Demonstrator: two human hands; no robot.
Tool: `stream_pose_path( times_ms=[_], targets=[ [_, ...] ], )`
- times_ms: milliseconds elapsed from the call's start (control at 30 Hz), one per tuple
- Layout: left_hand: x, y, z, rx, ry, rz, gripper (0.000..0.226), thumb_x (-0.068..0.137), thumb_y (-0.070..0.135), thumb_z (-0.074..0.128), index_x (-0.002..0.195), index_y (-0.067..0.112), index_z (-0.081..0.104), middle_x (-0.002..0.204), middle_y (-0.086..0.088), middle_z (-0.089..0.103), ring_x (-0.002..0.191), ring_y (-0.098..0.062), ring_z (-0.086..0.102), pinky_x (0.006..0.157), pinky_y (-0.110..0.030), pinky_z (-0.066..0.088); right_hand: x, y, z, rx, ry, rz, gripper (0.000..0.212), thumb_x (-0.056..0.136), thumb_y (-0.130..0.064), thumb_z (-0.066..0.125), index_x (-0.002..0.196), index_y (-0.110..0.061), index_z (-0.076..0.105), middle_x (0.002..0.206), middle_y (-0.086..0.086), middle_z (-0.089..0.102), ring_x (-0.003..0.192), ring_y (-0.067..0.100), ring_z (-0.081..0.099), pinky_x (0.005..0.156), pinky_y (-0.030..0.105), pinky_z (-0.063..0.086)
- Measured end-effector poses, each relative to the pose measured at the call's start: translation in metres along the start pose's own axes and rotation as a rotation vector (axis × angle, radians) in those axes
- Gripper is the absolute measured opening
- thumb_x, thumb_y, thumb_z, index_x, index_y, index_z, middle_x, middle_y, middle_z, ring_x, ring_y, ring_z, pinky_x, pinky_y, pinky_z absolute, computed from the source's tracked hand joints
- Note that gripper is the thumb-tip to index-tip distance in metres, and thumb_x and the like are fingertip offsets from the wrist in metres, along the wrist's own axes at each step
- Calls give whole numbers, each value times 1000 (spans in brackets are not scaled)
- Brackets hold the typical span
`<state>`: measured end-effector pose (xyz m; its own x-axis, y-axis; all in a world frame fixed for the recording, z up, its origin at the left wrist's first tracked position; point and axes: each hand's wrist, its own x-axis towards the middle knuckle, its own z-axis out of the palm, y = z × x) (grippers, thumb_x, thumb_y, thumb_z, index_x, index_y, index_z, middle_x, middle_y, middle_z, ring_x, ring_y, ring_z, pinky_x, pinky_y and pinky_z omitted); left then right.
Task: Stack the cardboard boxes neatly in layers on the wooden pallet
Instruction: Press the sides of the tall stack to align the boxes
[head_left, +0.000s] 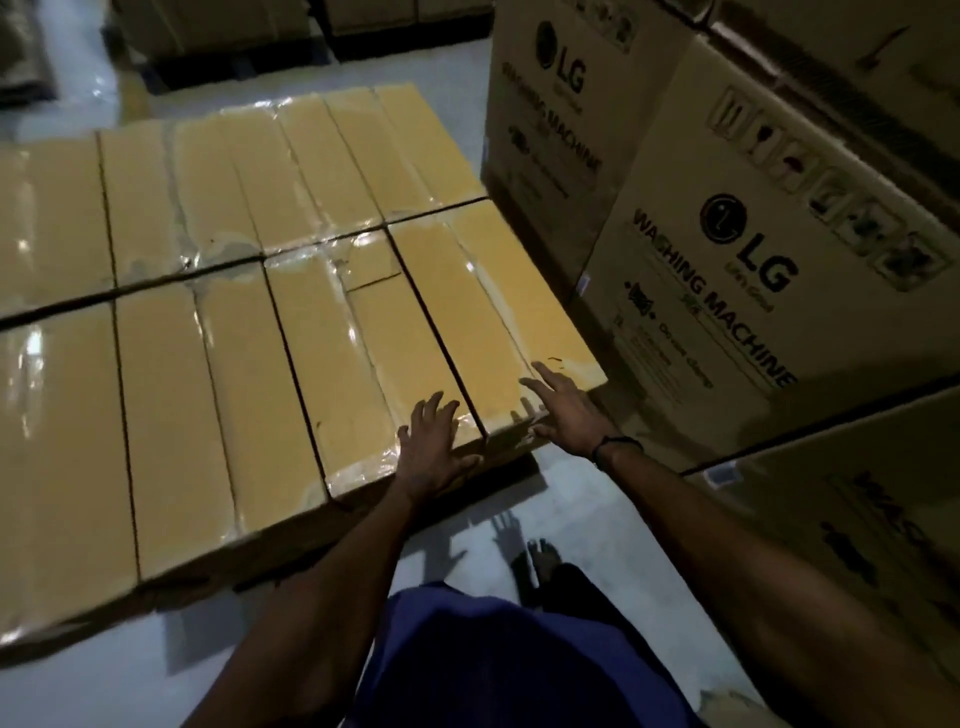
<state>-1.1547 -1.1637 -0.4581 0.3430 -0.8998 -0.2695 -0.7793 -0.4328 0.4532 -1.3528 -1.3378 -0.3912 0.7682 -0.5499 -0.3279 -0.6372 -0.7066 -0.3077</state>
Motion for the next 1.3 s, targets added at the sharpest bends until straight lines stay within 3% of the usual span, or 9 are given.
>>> stream_pose_path(
  times_ms=[233,400,567,833,1167,1300],
  targets=[
    [37,0,60,37,-8,-134,117,78,76,68,164,27,6,172,-1,-13,157,-34,-10,121,-69,9,71,46,36,-178,-159,-190,92,91,-33,75,162,-33,17,172,-1,0,157,33,5,121,61,24],
    [54,8,91,79,73,-211,117,82,79,60,163,30,-8,169,0,-26,154,-35,-22,117,-66,-7,98,60,60,-195,-215,-294,87,96,-33,67,163,-37,11,172,-1,-6,157,35,-4,120,69,13],
    [58,8,106,128,161,-246,109,92,55,68,163,28,-10,168,0,-27,154,-36,-23,119,-69,-3,104,65,85,-121,-158,-344,84,101,-27,60,162,-42,4,170,-5,-17,156,34,-15,117,71,2],
    [66,8,103,133,130,-259,115,88,43,76,164,23,-8,169,-3,-24,154,-37,-23,117,-64,-8,112,69,92,-57,-132,-361,84,102,-30,60,162,-43,3,168,-6,-23,151,28,-28,117,69,-8],
    [74,6,99,52,122,-253,113,88,40,75,164,28,-7,168,1,-27,153,-35,-28,117,-63,-14,119,70,92,-42,-108,-378,87,101,-20,61,162,-42,3,167,-7,-25,152,31,-28,112,62,-19],
    [75,5,100,58,141,-249,114,87,41,76,164,29,-8,168,1,-27,153,-34,-27,116,-62,-14,122,73,97,-51,-97,-387,88,101,-24,62,162,-43,1,167,-7,-26,152,30,-28,112,62,-19]
  ],
)
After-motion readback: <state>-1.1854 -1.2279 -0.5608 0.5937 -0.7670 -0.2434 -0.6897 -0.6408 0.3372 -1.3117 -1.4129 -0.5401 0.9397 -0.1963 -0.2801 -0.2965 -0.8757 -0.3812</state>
